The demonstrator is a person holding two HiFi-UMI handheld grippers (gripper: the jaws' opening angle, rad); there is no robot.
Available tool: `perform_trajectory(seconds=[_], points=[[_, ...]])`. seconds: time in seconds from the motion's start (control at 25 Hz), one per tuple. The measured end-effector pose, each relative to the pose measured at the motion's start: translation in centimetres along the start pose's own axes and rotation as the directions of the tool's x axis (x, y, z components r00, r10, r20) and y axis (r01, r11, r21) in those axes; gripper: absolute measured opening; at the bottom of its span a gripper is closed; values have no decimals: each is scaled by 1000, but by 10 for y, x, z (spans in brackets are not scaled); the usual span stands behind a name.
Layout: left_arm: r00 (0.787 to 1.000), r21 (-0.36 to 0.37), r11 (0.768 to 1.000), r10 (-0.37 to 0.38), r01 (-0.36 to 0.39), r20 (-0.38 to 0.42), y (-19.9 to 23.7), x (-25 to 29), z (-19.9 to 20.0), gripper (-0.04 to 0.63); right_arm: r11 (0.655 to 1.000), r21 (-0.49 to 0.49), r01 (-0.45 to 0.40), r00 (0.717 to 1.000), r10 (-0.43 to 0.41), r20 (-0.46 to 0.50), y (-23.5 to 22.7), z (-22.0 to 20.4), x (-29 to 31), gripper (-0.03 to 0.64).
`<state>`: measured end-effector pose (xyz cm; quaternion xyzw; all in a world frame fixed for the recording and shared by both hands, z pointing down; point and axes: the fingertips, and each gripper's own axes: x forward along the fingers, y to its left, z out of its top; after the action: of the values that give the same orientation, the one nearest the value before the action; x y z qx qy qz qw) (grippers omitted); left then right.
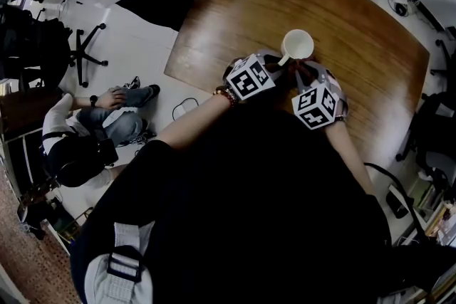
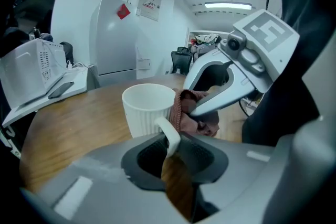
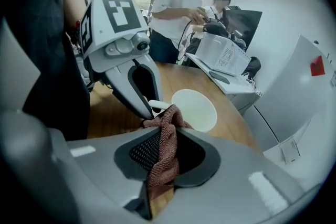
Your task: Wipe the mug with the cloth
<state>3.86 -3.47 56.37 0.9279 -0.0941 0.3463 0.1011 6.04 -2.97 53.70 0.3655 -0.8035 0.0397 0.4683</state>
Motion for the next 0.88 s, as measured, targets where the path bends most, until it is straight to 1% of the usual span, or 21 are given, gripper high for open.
perform_trajectory(seconds=[0.2,0.52,0.6,0.68,0.76,0.88], points=[[999,20,999,-38,38,-13,-8,2,2,80,999,11,-30,999,30,-43,8,-11,17,69],[999,22,998,-50,50,-20,-11,4,3,81,998,28,-61,993,63,-103,14,-29,39,69],[998,18,998,-56,56,-16,-11,4,4,80,997,52,-64,993,69,-93,12,-29,36,69],[998,7,998,-66,66,-4,-11,4,3,79,994,88,-62,996,68,-63,9,-26,29,70],[998,1,998,-69,69,3,-9,2,1,77,992,120,-47,998,50,-26,0,-22,16,71],[998,10,998,-63,63,2,-4,-5,-3,74,990,142,-12,1000,11,9,-17,-13,-8,69]])
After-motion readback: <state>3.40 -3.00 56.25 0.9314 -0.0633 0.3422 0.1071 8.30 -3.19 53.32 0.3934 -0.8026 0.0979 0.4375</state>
